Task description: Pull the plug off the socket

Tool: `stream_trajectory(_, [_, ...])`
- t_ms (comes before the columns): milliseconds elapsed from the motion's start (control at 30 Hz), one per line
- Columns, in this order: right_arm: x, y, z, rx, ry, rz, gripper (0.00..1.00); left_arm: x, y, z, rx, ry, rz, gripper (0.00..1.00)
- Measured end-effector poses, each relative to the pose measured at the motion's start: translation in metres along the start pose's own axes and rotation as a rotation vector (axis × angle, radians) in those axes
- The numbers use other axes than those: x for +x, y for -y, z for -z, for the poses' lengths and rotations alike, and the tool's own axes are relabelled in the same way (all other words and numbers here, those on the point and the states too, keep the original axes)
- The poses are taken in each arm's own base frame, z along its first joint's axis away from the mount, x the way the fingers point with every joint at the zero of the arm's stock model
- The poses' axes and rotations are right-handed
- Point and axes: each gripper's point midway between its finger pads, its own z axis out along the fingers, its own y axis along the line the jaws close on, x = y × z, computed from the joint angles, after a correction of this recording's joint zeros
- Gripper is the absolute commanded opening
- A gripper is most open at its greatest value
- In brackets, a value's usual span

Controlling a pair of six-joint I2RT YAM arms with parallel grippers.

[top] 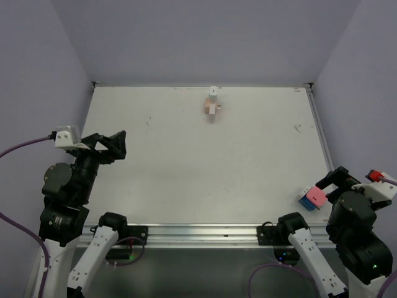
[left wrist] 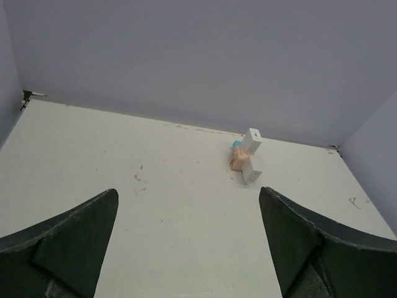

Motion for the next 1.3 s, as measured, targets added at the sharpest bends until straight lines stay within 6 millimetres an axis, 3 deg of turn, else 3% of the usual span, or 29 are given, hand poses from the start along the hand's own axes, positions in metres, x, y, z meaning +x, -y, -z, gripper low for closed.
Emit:
stream_trajectory(533, [0.001, -0.014, -0.004, 0.0, -0.073, 0.034, 0.99, 0.003, 0.001, -0.004, 0.004, -0.015, -0.001, 1.0])
stream_trajectory(733, [-0.004, -0.029, -0.002, -0.017, -0.125, -0.05, 0.99, 0.006, 0.001, -0.004, 0.004, -0.021, -0.002, 1.0])
stream_trajectory(900, [0.023, -0.048, -0.01, 0.001, -0.257, -0.044, 0.99, 0.012, -0.001, -0.006, 0.0, -0.034, -0.005, 0.99])
stream_trajectory(1067, [0.076, -0.066, -0.024, 0.057, -0.443, 0.066, 0.99, 0.013, -0.001, -0.006, 0.004, -0.032, -0.004, 0.99])
stream_trajectory(1300, [0.136, -0.07, -0.035, 0.164, -0.62, 0.166, 0.99, 0.047, -0.005, -0.012, 0.015, -0.1, -0.008, 0.99])
